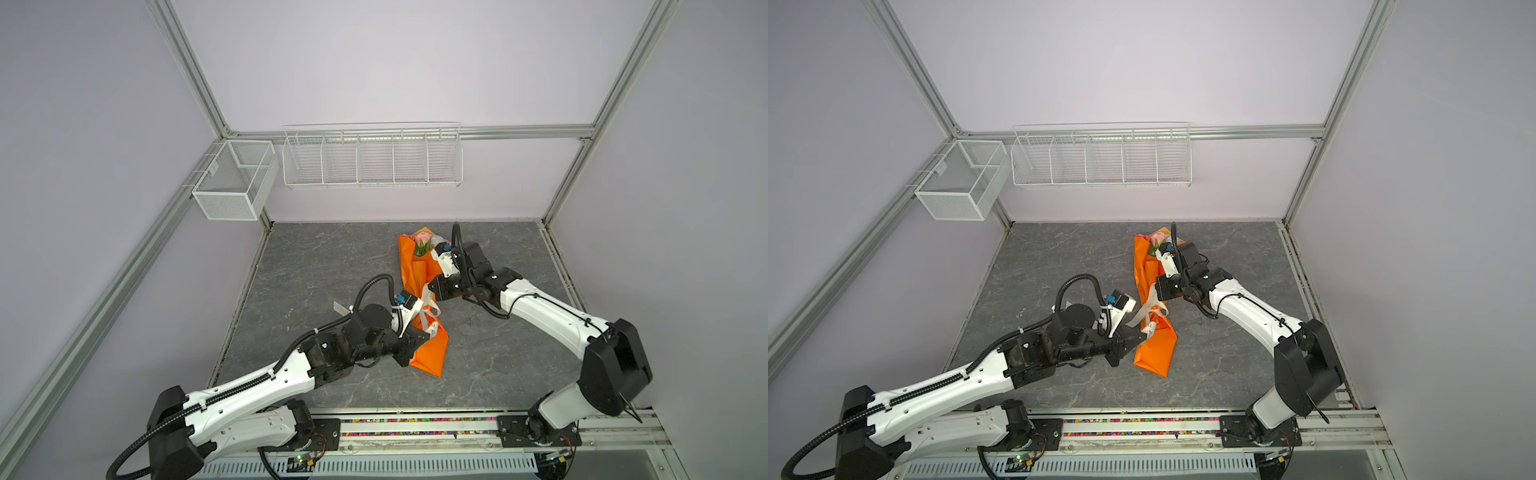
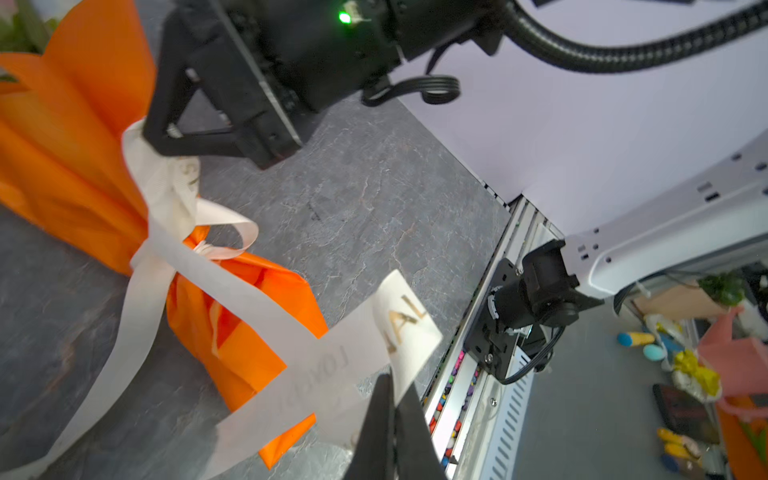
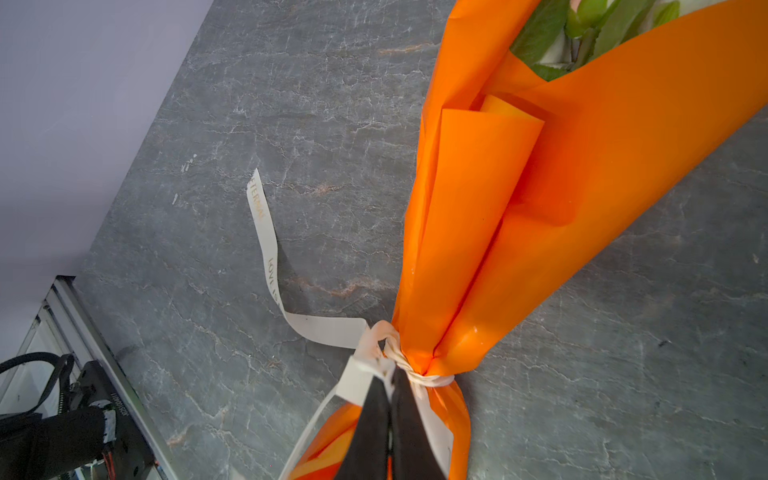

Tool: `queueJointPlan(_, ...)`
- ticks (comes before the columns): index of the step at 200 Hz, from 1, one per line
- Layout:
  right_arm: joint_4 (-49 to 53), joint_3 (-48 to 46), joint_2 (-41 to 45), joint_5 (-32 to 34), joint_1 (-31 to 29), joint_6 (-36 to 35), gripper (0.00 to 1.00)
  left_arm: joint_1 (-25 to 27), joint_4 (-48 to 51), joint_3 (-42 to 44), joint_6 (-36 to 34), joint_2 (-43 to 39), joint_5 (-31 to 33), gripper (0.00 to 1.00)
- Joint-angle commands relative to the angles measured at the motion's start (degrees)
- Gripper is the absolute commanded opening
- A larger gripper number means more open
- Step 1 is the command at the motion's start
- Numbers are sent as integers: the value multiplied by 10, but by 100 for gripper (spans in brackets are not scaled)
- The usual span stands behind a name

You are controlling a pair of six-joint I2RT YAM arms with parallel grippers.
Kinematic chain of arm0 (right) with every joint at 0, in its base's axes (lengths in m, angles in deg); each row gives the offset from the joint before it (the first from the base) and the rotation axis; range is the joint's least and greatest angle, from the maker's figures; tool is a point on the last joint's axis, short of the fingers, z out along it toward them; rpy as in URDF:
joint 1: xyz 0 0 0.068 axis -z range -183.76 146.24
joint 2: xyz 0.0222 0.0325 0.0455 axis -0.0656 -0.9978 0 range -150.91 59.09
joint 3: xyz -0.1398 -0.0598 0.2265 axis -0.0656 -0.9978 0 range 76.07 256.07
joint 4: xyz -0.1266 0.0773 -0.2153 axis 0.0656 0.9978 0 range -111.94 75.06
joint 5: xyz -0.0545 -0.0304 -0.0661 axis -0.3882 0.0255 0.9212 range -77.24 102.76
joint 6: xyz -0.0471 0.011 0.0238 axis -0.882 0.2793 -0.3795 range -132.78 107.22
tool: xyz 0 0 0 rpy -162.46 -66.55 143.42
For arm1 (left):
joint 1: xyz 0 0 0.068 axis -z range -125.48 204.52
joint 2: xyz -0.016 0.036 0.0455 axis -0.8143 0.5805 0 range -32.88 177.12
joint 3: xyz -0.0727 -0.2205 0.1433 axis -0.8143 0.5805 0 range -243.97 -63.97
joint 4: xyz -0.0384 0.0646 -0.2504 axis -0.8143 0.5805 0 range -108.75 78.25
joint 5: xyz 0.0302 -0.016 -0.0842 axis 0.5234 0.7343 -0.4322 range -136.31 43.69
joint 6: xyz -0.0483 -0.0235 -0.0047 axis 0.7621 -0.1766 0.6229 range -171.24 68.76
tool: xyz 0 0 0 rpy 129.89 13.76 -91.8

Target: Tie the bouquet of fake flowers

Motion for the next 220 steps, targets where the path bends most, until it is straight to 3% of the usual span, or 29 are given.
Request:
queueJointPlan(1, 0, 9, -8, -29, 8, 16, 7, 3, -53, -19, -101, 37, -42, 4)
queueJointPlan(90, -3, 6, -9, -62, 29, 11, 7, 17, 38, -166, -221, 251, -155, 17)
queueJointPlan(124, -2, 6, -10, -68, 32, 8, 7, 18, 97, -248, -218, 328, -166, 22)
queueJointPlan(136, -1, 5, -10, -68, 34, 7, 7, 18, 102, -256, -216, 341, -173, 28)
queueJointPlan(168, -1, 3, -11, -69, 37, 6, 7, 18, 73, -232, -200, 321, -175, 44)
queueJointPlan(220, -13, -1, -14, -79, 37, 8, 7, -7, 3, -132, -146, 187, -154, 46)
